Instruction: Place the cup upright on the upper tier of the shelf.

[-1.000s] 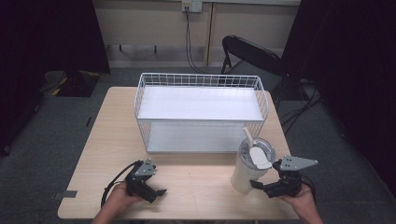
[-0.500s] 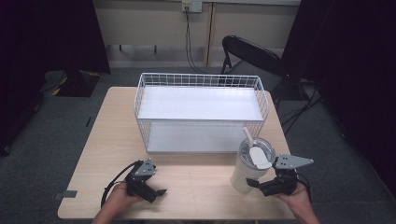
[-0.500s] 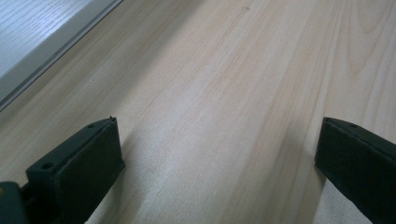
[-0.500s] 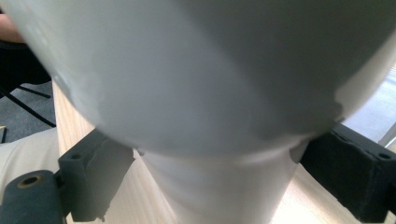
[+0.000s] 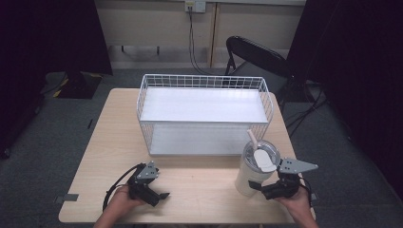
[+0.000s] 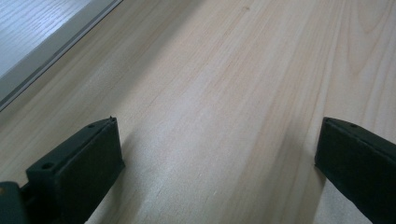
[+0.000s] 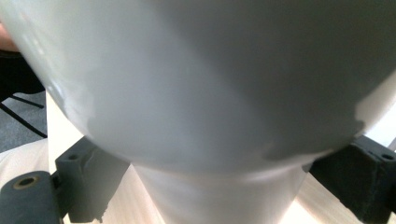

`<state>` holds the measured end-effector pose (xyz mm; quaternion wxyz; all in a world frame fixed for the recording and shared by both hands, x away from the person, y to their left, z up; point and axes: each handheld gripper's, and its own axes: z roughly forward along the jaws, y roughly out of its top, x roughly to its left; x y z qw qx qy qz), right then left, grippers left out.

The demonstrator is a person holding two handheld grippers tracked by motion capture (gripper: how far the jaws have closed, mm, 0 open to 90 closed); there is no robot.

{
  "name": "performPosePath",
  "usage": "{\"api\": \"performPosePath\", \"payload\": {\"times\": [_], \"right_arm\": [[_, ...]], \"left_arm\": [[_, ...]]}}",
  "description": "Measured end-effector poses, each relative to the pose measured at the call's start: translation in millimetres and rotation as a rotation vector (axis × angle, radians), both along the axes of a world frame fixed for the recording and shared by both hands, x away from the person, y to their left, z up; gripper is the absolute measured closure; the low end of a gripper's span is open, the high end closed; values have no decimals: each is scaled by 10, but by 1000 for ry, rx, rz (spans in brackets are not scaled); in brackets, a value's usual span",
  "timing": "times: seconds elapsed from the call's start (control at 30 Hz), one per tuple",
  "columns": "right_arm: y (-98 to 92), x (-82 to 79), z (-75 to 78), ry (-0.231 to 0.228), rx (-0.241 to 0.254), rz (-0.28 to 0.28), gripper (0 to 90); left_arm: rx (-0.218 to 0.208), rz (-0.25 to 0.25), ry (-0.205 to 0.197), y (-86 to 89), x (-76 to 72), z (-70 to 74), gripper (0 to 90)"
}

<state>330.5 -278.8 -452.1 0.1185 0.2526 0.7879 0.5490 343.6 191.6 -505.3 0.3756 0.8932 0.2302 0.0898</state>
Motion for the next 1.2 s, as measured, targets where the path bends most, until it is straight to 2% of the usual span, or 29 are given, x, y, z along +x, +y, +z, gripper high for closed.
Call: {"api": "performPosePath", "payload": {"times": [0.03, 0.27, 0.73, 0.87, 1.03, 1.2], "right_arm": [[0, 2, -14, -12, 6, 1, 86], [2, 15, -27, -8, 18, 9, 83], [32, 101, -79, -20, 62, 59, 77], [58, 114, -97, -24, 87, 51, 78], [73, 90, -86, -58, 88, 21, 96], [45, 69, -81, -57, 91, 0, 101]], "left_arm": [[0, 0, 0, 0, 0, 0, 1], [-1, 0, 0, 0, 0, 0, 1], [0, 0, 0, 0, 0, 0, 1], [0, 0, 0, 0, 0, 0, 1], [0, 0, 0, 0, 0, 0, 1], [0, 0, 0, 0, 0, 0, 1]]}}
